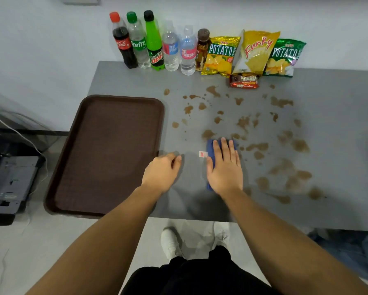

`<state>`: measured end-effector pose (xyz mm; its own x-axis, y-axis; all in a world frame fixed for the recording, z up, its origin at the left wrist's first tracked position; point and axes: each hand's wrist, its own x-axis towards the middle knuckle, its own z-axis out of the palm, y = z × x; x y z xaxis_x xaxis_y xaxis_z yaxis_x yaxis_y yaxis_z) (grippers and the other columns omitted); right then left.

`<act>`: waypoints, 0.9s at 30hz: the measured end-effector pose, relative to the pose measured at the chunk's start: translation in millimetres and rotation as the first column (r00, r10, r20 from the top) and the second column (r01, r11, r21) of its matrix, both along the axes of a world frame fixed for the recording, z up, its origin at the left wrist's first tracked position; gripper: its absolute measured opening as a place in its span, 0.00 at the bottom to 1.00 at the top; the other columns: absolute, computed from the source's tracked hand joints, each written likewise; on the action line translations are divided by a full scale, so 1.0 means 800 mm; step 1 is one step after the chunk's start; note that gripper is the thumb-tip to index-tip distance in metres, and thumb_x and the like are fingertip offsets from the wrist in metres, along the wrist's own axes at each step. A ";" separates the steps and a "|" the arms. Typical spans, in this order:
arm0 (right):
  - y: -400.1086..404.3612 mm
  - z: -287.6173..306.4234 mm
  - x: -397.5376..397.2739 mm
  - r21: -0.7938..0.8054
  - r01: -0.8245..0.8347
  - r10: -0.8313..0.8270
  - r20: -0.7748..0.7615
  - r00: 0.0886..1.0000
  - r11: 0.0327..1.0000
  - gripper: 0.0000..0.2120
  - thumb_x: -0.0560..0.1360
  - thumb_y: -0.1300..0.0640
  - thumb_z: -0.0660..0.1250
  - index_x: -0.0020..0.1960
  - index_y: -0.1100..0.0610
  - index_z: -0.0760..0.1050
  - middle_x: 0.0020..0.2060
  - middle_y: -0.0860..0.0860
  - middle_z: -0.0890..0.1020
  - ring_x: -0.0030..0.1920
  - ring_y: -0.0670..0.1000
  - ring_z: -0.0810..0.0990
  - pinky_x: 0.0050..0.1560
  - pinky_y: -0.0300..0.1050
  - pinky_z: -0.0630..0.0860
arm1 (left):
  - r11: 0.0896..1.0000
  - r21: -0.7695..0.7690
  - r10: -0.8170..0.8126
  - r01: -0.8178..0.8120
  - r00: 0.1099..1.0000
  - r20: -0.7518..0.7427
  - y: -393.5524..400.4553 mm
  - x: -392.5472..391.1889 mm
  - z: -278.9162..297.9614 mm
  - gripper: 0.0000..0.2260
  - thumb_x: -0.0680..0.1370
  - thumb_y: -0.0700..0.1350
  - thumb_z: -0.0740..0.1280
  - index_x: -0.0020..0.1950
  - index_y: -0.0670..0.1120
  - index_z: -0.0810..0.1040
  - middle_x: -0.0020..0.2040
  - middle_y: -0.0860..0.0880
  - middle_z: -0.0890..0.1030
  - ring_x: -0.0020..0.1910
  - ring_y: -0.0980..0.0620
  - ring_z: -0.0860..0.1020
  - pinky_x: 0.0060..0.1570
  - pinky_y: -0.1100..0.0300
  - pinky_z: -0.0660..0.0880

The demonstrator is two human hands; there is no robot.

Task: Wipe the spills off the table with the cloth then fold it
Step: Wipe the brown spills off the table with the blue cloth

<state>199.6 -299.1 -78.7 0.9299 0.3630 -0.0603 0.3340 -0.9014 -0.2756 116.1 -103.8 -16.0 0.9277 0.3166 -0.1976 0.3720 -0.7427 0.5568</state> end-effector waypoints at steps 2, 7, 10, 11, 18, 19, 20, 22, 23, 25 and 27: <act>-0.020 0.001 -0.018 0.006 0.037 -0.037 0.005 0.999 0.999 0.29 0.85 0.46 0.52 0.84 0.55 0.54 0.84 0.55 0.55 0.84 0.56 0.48 0.83 0.55 0.49 | 1.000 0.024 -0.015 0.015 1.000 0.008 -0.006 0.004 -0.002 0.12 0.86 0.52 0.60 0.47 0.49 0.76 0.42 0.44 0.80 0.42 0.37 0.80 0.40 0.49 0.75; -0.007 0.004 -0.077 0.025 -0.003 0.002 0.024 1.000 1.000 0.28 0.84 0.49 0.54 0.82 0.57 0.60 0.82 0.56 0.60 0.83 0.57 0.54 0.82 0.57 0.55 | 0.985 0.155 -0.086 0.071 0.992 0.094 -0.022 0.011 -0.021 0.10 0.83 0.48 0.65 0.58 0.43 0.81 0.56 0.41 0.80 0.55 0.38 0.78 0.54 0.44 0.76; 0.012 0.004 -0.067 0.047 -0.090 0.089 0.019 0.996 0.995 0.27 0.85 0.49 0.54 0.82 0.56 0.60 0.82 0.55 0.59 0.83 0.56 0.52 0.82 0.56 0.55 | 0.967 0.235 -0.123 0.095 0.987 0.105 -0.026 0.012 -0.042 0.16 0.83 0.48 0.66 0.68 0.45 0.79 0.68 0.42 0.77 0.65 0.38 0.75 0.62 0.43 0.75; 0.015 0.004 -0.056 0.057 -0.103 0.102 0.014 0.995 0.993 0.27 0.85 0.48 0.54 0.82 0.56 0.60 0.83 0.54 0.59 0.84 0.55 0.51 0.82 0.55 0.53 | 0.961 0.250 -0.140 0.116 0.987 0.082 -0.026 0.012 -0.050 0.19 0.83 0.50 0.65 0.73 0.46 0.76 0.73 0.42 0.74 0.70 0.38 0.73 0.67 0.43 0.72; 0.014 0.000 0.047 0.045 -0.073 0.072 0.020 0.997 0.996 0.29 0.85 0.44 0.50 0.83 0.54 0.58 0.83 0.53 0.58 0.84 0.54 0.49 0.83 0.53 0.48 | 0.921 0.358 -0.192 0.154 0.979 0.074 -0.031 0.001 -0.089 0.26 0.86 0.55 0.52 0.84 0.50 0.60 0.84 0.46 0.57 0.84 0.46 0.54 0.81 0.44 0.52; 0.008 -0.001 0.059 0.035 -0.051 0.050 0.019 0.999 0.998 0.29 0.85 0.44 0.49 0.83 0.54 0.57 0.83 0.53 0.57 0.84 0.54 0.49 0.83 0.53 0.48 | 0.916 0.370 -0.199 0.157 0.977 0.078 -0.030 0.001 -0.091 0.26 0.87 0.55 0.51 0.84 0.50 0.59 0.85 0.47 0.57 0.84 0.46 0.54 0.82 0.45 0.52; 0.001 -0.002 0.069 0.026 -0.030 0.030 0.017 0.999 0.999 0.29 0.85 0.44 0.49 0.83 0.54 0.56 0.83 0.53 0.56 0.84 0.54 0.48 0.83 0.53 0.48 | 0.910 0.382 -0.205 0.161 0.976 0.075 -0.029 0.001 -0.093 0.26 0.87 0.55 0.51 0.85 0.51 0.57 0.85 0.48 0.56 0.84 0.47 0.53 0.82 0.45 0.52; -0.013 -0.002 0.078 0.005 -0.003 0.003 0.013 1.000 1.000 0.29 0.85 0.45 0.49 0.84 0.54 0.54 0.84 0.53 0.55 0.84 0.54 0.48 0.83 0.54 0.48 | 0.896 0.412 -0.207 0.164 0.976 0.062 -0.028 0.001 -0.096 0.26 0.87 0.55 0.50 0.85 0.51 0.55 0.85 0.48 0.55 0.84 0.47 0.51 0.82 0.45 0.52; -0.020 -0.002 0.078 -0.006 0.009 -0.009 0.016 1.000 1.000 0.29 0.86 0.45 0.48 0.84 0.54 0.52 0.84 0.53 0.55 0.84 0.54 0.47 0.83 0.53 0.48 | 0.891 0.423 -0.206 0.163 0.977 0.057 -0.028 0.002 -0.096 0.26 0.87 0.55 0.50 0.85 0.51 0.55 0.85 0.48 0.55 0.84 0.47 0.51 0.82 0.45 0.53; -0.034 -0.002 0.065 -0.022 0.048 -0.047 0.029 0.998 0.999 0.29 0.86 0.46 0.48 0.84 0.54 0.51 0.84 0.53 0.53 0.84 0.54 0.47 0.83 0.53 0.48 | 0.888 0.431 -0.205 0.162 0.977 0.055 -0.029 0.002 -0.097 0.26 0.87 0.55 0.50 0.85 0.51 0.55 0.85 0.48 0.55 0.84 0.47 0.52 0.81 0.44 0.54; -0.044 -0.003 0.040 -0.039 0.098 -0.096 0.044 0.994 0.994 0.29 0.86 0.47 0.48 0.84 0.55 0.50 0.84 0.54 0.53 0.84 0.55 0.48 0.83 0.55 0.50 | 0.883 0.439 -0.206 0.165 0.977 0.047 -0.029 0.002 -0.097 0.26 0.87 0.55 0.50 0.85 0.51 0.55 0.85 0.48 0.55 0.84 0.47 0.52 0.81 0.44 0.54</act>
